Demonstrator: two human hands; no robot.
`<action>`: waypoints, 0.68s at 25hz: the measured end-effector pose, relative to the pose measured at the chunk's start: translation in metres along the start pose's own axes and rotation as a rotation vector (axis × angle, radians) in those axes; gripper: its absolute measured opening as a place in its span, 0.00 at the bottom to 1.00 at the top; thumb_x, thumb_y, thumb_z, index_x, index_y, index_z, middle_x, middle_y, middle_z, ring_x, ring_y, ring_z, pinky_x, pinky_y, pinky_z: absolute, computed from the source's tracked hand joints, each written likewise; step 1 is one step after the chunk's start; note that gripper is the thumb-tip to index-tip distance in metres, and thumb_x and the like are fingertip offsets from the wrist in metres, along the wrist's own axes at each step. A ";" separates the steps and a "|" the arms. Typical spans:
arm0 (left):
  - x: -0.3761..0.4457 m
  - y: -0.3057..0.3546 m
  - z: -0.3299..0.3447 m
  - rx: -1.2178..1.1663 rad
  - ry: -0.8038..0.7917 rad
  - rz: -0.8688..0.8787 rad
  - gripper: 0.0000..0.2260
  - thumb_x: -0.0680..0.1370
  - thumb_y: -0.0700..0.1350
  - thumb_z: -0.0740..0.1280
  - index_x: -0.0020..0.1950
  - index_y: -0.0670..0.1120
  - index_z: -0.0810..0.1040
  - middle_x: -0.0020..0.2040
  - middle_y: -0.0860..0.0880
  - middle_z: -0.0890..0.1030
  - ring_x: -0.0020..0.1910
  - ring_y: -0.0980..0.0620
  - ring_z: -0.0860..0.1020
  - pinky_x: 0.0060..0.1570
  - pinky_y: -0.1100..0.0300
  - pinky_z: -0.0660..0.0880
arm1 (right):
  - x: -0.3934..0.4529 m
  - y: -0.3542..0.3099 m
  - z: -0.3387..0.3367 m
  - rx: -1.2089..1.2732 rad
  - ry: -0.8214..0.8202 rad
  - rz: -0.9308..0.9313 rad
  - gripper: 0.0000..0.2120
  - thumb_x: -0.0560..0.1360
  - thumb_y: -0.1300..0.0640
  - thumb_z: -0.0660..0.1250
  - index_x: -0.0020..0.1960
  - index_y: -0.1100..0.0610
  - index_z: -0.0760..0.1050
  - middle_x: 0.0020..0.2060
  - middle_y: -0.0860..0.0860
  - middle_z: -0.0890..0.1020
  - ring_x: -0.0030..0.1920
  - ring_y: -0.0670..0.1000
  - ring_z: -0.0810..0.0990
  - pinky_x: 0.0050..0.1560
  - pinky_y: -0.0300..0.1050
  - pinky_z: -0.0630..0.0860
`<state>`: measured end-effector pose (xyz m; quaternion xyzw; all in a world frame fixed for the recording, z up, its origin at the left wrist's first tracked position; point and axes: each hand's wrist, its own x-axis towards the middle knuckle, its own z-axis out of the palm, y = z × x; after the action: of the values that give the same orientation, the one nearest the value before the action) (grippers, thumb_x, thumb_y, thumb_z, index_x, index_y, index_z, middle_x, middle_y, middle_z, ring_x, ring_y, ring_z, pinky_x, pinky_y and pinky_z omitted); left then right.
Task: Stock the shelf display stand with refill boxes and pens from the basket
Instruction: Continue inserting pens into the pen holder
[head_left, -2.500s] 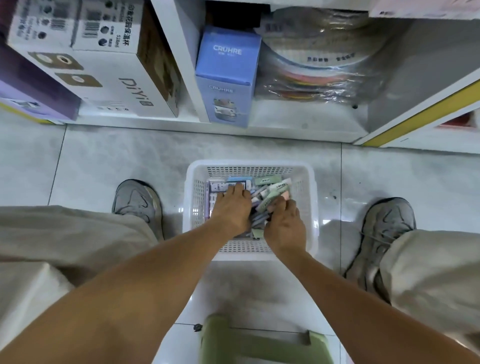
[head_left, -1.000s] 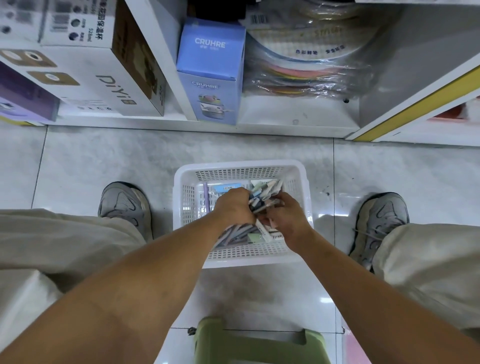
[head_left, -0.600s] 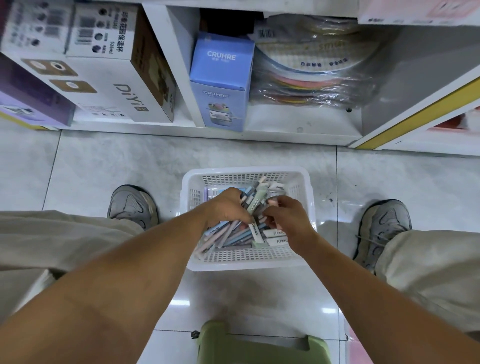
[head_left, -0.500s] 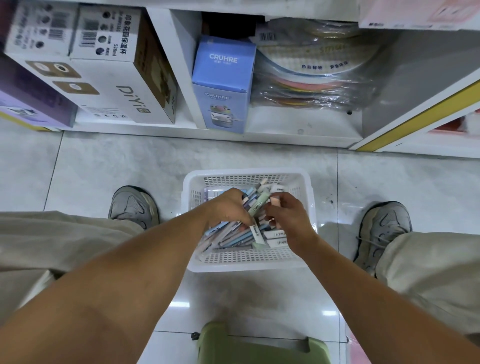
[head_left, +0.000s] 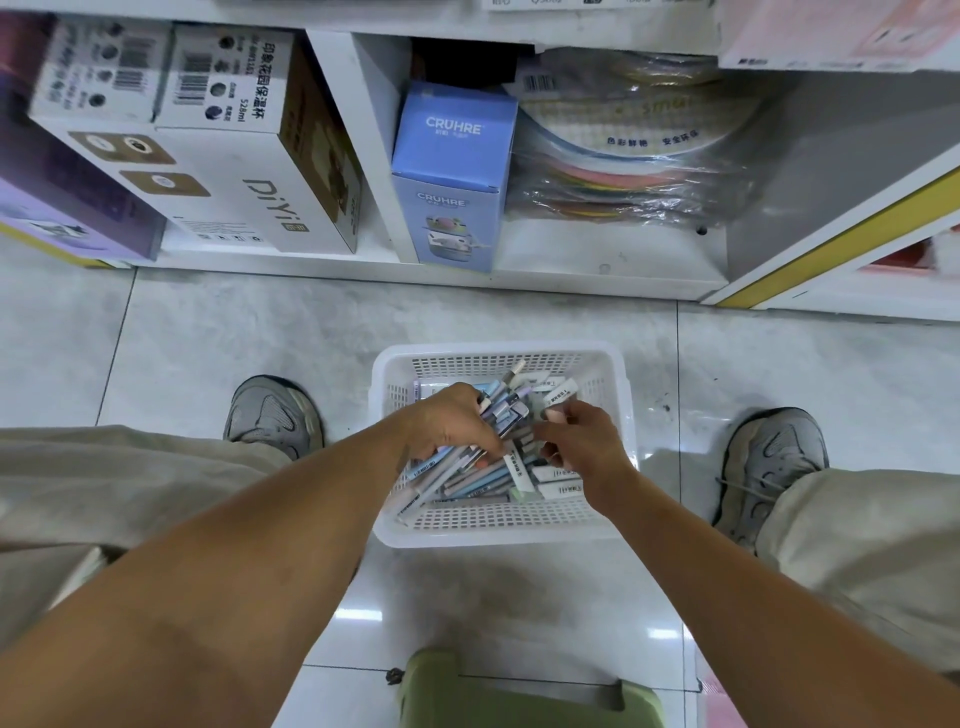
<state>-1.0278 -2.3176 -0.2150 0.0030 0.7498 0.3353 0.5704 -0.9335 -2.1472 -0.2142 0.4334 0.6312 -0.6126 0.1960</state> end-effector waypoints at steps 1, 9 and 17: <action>-0.001 0.001 0.001 0.002 -0.001 0.005 0.21 0.62 0.42 0.80 0.52 0.40 0.82 0.51 0.41 0.84 0.51 0.44 0.83 0.58 0.45 0.79 | -0.001 0.002 0.001 0.005 -0.030 0.009 0.05 0.72 0.63 0.73 0.44 0.58 0.78 0.32 0.52 0.82 0.30 0.49 0.79 0.34 0.43 0.77; -0.045 0.033 -0.017 -0.044 -0.120 0.068 0.13 0.66 0.37 0.77 0.49 0.37 0.83 0.45 0.38 0.85 0.44 0.41 0.85 0.49 0.47 0.82 | -0.022 -0.036 -0.018 -0.107 -0.092 -0.068 0.05 0.76 0.60 0.72 0.42 0.59 0.84 0.37 0.55 0.86 0.35 0.52 0.85 0.37 0.45 0.81; -0.159 0.139 -0.048 -0.085 -0.024 0.275 0.09 0.70 0.33 0.75 0.47 0.36 0.79 0.37 0.38 0.81 0.33 0.45 0.82 0.41 0.51 0.82 | -0.113 -0.173 -0.084 -0.245 -0.237 -0.415 0.06 0.75 0.65 0.73 0.49 0.67 0.80 0.31 0.57 0.80 0.29 0.49 0.77 0.32 0.40 0.76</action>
<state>-1.0655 -2.2951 -0.0031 0.0855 0.7206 0.4417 0.5276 -0.9847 -2.0810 -0.0075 0.1931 0.7487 -0.6050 0.1900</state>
